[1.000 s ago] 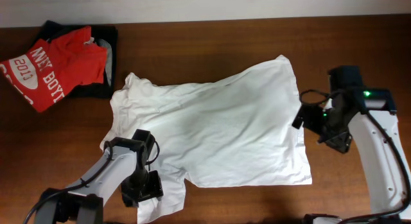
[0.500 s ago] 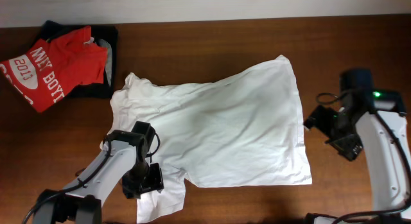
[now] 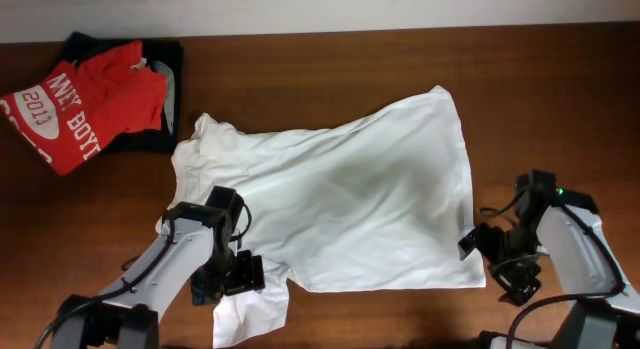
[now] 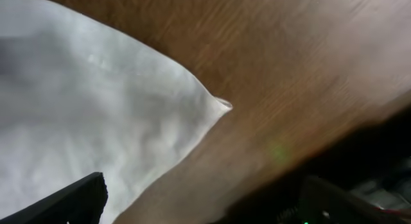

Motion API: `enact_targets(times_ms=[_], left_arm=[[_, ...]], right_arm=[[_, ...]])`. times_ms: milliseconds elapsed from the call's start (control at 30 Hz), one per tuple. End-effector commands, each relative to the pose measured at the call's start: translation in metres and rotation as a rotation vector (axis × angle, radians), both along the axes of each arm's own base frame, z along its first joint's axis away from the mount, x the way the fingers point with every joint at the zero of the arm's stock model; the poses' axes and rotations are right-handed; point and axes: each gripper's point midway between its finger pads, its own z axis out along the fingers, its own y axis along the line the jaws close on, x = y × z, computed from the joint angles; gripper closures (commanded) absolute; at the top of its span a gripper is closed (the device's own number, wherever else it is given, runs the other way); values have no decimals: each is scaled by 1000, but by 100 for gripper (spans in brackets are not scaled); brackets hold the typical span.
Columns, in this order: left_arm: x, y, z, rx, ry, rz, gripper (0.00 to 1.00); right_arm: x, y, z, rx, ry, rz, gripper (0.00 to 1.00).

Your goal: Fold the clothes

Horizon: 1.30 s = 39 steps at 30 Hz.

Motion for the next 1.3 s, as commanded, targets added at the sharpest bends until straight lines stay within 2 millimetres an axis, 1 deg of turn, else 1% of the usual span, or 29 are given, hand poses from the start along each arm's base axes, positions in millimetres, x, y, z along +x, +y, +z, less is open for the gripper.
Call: enact_targets(times_ms=[0, 67, 133, 167, 200, 233, 300, 367, 400, 433, 467, 500, 533, 567, 600, 667, 700, 733, 867, 900, 1000, 1033, 1067, 1100, 1167, 1267], left_arm=[[6, -4, 2, -14, -22, -12, 14], [6, -4, 2, -14, -22, -12, 14], [6, -4, 2, -14, -22, -12, 14], [6, -4, 2, -14, -22, -12, 14], [7, -4, 2, -15, -24, -12, 14], [7, -4, 2, -15, -25, -12, 14], [7, -4, 2, -15, -25, -12, 14], [7, -4, 2, -15, -25, -12, 14], [7, -4, 2, -15, -25, -12, 14], [7, -4, 2, -15, -25, -12, 14], [7, -4, 2, -15, -25, -12, 14], [7, -4, 2, -15, -25, -12, 14], [7, -4, 2, -15, -25, -12, 14], [7, -4, 2, -15, -25, -13, 14], [7, -4, 2, -15, -25, -13, 14], [9, -4, 2, -17, -31, -13, 14], [11, -5, 3, -18, -37, -13, 14], [12, -5, 4, -19, -39, -13, 14], [12, -5, 4, -19, -39, -13, 14], [12, -5, 4, -19, -40, -13, 14], [12, -4, 3, -16, -41, -14, 13], [12, -5, 3, -19, -41, -21, 6], [12, -5, 3, -27, -43, -42, 2], [12, -6, 3, -31, -43, -50, 1], [10, -23, 6, -141, -44, -132, 1], [3, -37, 6, -152, -39, -204, 2]], right_arm=[[-11, 14, -17, 67, 0, -27, 5], [-12, 15, -26, 66, -11, -27, 9], [-11, 14, -34, 57, -30, -35, 8], [-7, 13, -36, 48, -50, -36, 5], [-5, 9, -38, 24, -51, -58, 4], [-2, 3, -41, -15, -64, -76, 4], [1, 1, -44, -27, -76, -93, 4], [1, -1, -48, -38, -85, -92, 15], [1, -1, -50, -41, -89, -92, 22], [0, -1, -52, -43, -93, -92, 26], [0, -1, -54, -44, -99, -92, 32], [2, -1, -55, -46, -107, -92, 41], [4, -2, -55, -47, -117, -92, 57], [5, -2, -55, -46, -121, -93, 65], [7, -2, -55, -46, -127, -94, 71], [11, -3, -56, -51, -143, -99, 75], [14, -4, -56, -56, -153, -119, 83], [18, -5, -54, -59, -164, -129, 93], [40, -13, -43, -76, -226, -132, 94], [48, -18, -37, -85, -247, -143, 93], [66, -45, -18, -108, -307, -201, 96], [69, -52, -14, -116, -319, -210, 96], [72, -66, -6, -128, -336, -232, 96], [73, -73, -1, -135, -345, -243, 96], [75, -82, 7, -143, -360, -231, 96], [74, -81, 7, -139, -355, -211, 93]])
